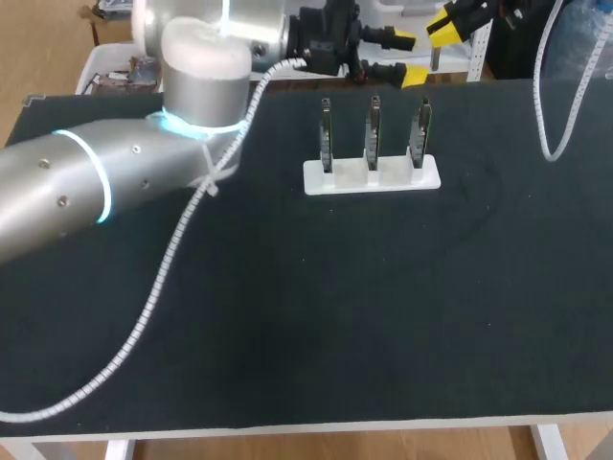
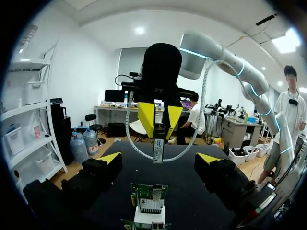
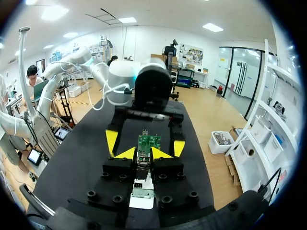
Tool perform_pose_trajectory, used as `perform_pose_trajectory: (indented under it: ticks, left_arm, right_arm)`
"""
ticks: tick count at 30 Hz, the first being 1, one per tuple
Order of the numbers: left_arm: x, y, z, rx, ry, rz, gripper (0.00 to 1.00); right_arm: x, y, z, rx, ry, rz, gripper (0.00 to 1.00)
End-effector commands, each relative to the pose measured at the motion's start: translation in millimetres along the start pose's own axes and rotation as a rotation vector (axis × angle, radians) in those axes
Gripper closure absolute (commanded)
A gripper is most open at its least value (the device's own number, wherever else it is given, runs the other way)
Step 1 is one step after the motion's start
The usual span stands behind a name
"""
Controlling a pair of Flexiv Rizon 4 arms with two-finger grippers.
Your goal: Pick up the optical module with the left hand, and insert it into the network port with the right hand.
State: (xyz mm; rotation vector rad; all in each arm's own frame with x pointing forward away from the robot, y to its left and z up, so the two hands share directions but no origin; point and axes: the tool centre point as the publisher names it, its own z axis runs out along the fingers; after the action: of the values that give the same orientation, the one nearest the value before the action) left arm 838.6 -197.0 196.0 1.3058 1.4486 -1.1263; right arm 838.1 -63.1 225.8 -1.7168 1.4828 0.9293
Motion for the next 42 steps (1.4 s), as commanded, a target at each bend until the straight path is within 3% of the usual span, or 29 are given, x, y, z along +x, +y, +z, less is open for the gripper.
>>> perform_pose_trajectory:
  ticks: [1, 14, 20, 42]
  left_arm:
    - [-1.8, -8.6, -13.7, -0.028, 0.062, 0.001, 0.0]
    - [1.7, -6.9, -21.1, -0.022, 0.151, -0.039, 0.0]
    - [11.2, -8.5, -20.4, -0.018, 0.25, -0.053, 0.0]
    - [23.2, -11.5, -31.5, -0.048, 0.272, -0.07, 0.0]
  right_arm:
    - [0.4, -7.9, -1.8, -0.852, -0.003, -0.002, 1.0]
    - [0.1, -7.2, -1.0, -0.86, -0.008, -0.008, 1.0]
    - [0.4, -7.4, -0.4, -0.861, -0.01, -0.009, 1.0]
    - [-0.4, -7.4, 0.7, -0.856, -0.013, -0.014, 1.0]
